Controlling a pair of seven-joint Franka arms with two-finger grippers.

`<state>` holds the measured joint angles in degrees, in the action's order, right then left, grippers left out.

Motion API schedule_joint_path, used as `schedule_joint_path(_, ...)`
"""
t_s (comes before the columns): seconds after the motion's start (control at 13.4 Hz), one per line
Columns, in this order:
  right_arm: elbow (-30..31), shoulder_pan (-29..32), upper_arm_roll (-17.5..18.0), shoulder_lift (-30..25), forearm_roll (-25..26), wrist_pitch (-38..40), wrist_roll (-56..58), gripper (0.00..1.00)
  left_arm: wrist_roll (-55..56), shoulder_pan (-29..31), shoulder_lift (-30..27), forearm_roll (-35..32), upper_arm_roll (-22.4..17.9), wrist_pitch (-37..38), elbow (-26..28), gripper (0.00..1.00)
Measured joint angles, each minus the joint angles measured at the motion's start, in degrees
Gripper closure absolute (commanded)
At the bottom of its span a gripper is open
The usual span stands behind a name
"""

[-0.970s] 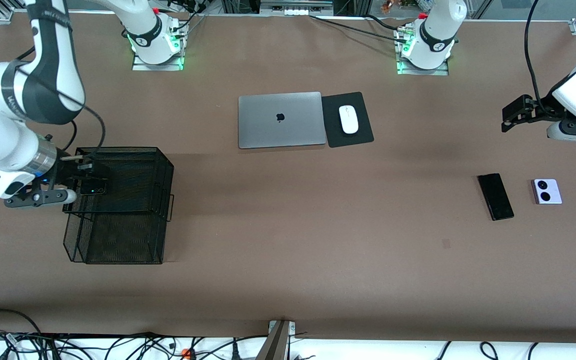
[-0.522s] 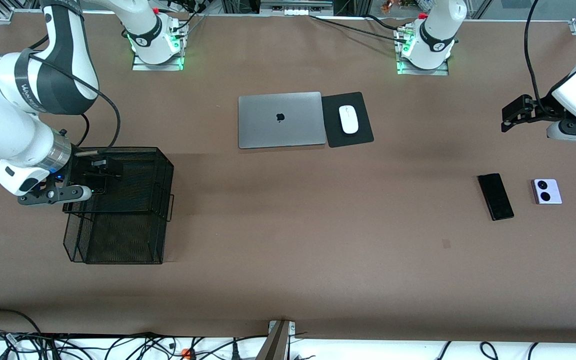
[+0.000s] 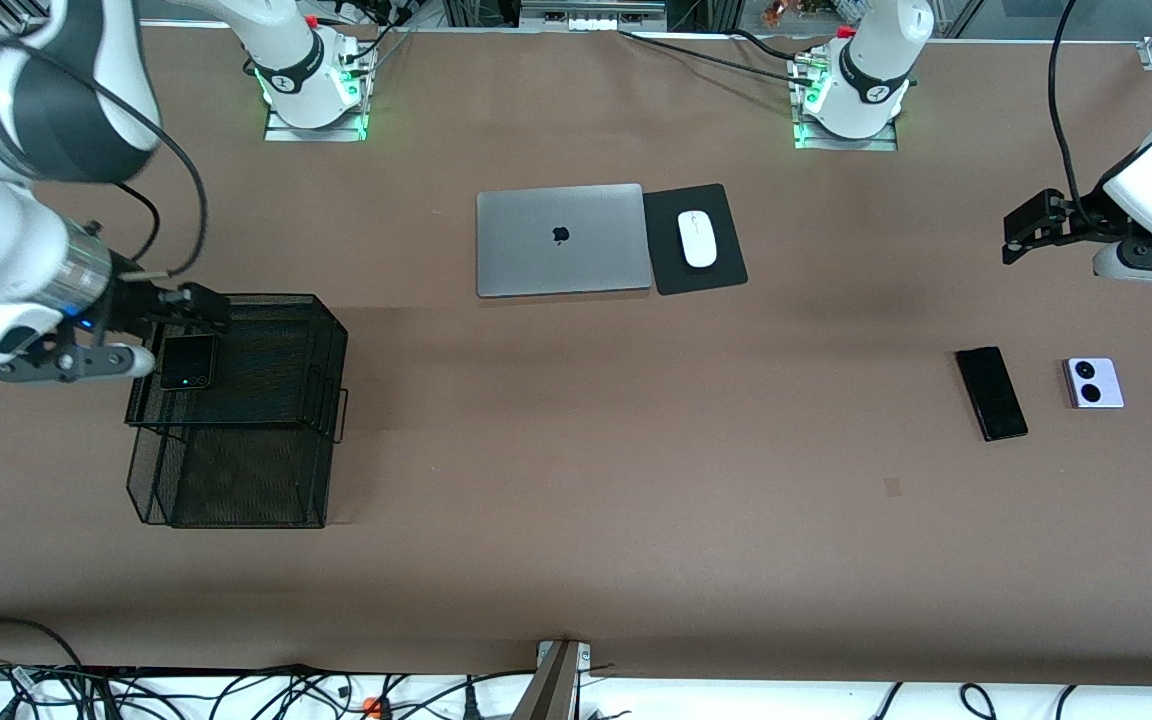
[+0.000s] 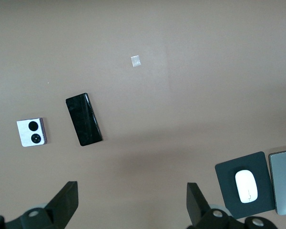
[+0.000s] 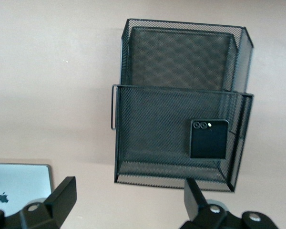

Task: Place phones with both arms
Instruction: 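Lower the flip phone into the mesh basket and open the right gripper, then move the left gripper over the black slab phone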

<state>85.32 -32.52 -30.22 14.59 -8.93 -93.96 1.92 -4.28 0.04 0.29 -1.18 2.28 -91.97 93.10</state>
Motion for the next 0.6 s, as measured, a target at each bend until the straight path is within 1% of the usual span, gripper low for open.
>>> schedule_joint_path(0.22, -0.1, 0.0, -1.0, -2.0, 0.4, 1.9, -0.3, 0.0, 0.0, 0.0, 0.0, 0.0, 0.0, 0.0, 0.0, 0.0)
schedule_joint_path(0.6, 0.0, 0.0, -1.2, -1.7, 0.5, 2.0, -0.3, 0.0, 0.0, 0.0, 0.0, 0.0, -0.1, 0.0, 0.0, 0.0)
